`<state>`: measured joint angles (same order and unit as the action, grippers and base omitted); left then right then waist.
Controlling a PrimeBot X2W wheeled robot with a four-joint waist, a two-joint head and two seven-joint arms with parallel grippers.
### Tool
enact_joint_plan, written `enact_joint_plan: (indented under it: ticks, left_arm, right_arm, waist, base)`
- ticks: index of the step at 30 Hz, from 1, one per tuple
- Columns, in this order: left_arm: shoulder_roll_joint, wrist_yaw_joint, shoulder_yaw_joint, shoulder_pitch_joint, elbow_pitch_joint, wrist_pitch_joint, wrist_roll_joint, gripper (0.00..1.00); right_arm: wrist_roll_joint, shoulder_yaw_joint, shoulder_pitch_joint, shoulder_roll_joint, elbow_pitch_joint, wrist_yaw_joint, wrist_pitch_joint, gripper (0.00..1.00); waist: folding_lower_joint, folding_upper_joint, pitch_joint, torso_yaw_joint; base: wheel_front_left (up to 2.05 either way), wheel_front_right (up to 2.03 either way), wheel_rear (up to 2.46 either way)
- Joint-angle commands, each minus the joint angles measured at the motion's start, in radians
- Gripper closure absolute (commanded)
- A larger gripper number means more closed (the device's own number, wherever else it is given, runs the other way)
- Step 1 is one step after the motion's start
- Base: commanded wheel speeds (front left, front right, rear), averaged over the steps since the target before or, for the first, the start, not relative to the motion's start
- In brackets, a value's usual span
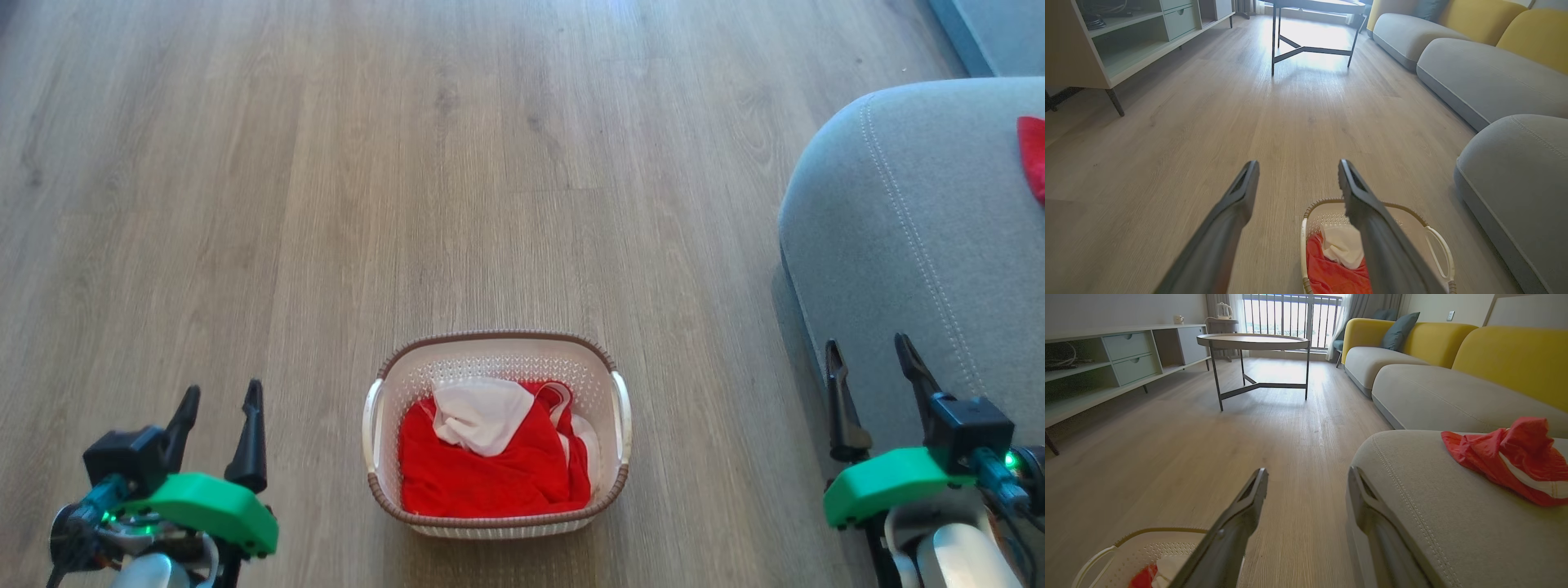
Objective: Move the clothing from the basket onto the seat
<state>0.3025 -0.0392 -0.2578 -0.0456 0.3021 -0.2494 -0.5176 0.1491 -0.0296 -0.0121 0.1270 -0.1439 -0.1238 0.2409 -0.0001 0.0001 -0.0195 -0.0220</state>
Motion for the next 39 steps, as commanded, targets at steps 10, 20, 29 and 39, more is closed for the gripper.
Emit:
enact_joint_plan:
  ticks: [10, 20, 29, 39]
  left_arm:
    - [-0.013, 0.020, 0.084, -0.016, -0.041, -0.012, 0.048, 0.00]
    - [-0.032, 0.033, 0.100, -0.017, -0.052, -0.012, 0.066, 0.00]
    - [-0.041, 0.037, 0.105, -0.010, -0.062, -0.012, 0.074, 0.00]
    - [-0.046, 0.041, 0.110, -0.009, -0.061, -0.012, 0.077, 0.00]
  right_arm:
    - [-0.021, -0.005, -0.019, -0.009, 0.015, -0.007, 0.020, 0.00]
    - [-0.024, 0.001, -0.025, -0.013, 0.009, -0.007, 0.021, 0.00]
    - [-0.021, -0.009, -0.013, -0.018, -0.007, -0.007, 0.021, 0.00]
    - [-0.018, -0.012, -0.013, -0.014, -0.013, -0.007, 0.021, 0.00]
  waist:
    - [0.0001, -0.0001, -0.015, -0.007]
    - [0.0001, -0.0001, -0.015, -0.007]
    - [0.0001, -0.0001, -0.004, -0.001]
    - [0.0001, -0.0001, 0.000, 0.004]
  base:
    - [0.00, 0.00, 0.00]
    - [0.00, 0.00, 0.00]
    - [0.00, 0.00, 0.00]
    - [0.00, 0.00, 0.00]
